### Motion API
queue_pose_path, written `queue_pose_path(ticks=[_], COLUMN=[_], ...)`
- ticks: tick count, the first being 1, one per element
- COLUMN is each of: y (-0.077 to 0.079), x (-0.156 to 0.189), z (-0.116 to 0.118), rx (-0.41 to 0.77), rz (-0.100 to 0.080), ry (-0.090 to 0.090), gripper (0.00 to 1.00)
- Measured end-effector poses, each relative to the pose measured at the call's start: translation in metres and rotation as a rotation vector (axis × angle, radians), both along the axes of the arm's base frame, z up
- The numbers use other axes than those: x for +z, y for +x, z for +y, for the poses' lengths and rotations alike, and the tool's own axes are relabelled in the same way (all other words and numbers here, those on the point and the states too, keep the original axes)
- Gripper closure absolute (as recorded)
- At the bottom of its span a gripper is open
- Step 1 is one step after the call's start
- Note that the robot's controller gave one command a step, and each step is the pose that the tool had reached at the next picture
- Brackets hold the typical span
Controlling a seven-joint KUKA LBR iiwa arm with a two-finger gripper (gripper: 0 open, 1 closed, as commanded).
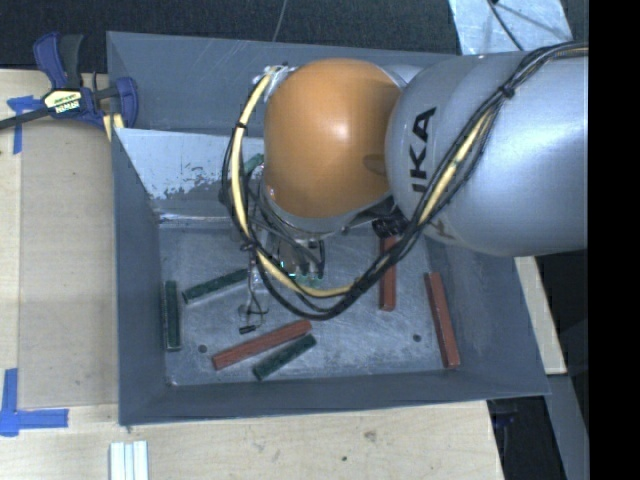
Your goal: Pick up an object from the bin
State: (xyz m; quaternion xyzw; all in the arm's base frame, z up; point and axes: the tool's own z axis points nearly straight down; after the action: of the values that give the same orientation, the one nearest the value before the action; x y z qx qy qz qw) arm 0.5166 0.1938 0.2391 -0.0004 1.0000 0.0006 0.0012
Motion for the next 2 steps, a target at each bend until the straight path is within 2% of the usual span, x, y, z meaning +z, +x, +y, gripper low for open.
queue_pose_path(ticks=[1, 2], y=[0.0, 0.002], x=[0.0, -0.029], z=[0.0, 0.007], rx=[-0.001, 0.087], rz=[0.0, -0.005], ry=[0.0, 0.001], gripper=[0.0, 0.0])
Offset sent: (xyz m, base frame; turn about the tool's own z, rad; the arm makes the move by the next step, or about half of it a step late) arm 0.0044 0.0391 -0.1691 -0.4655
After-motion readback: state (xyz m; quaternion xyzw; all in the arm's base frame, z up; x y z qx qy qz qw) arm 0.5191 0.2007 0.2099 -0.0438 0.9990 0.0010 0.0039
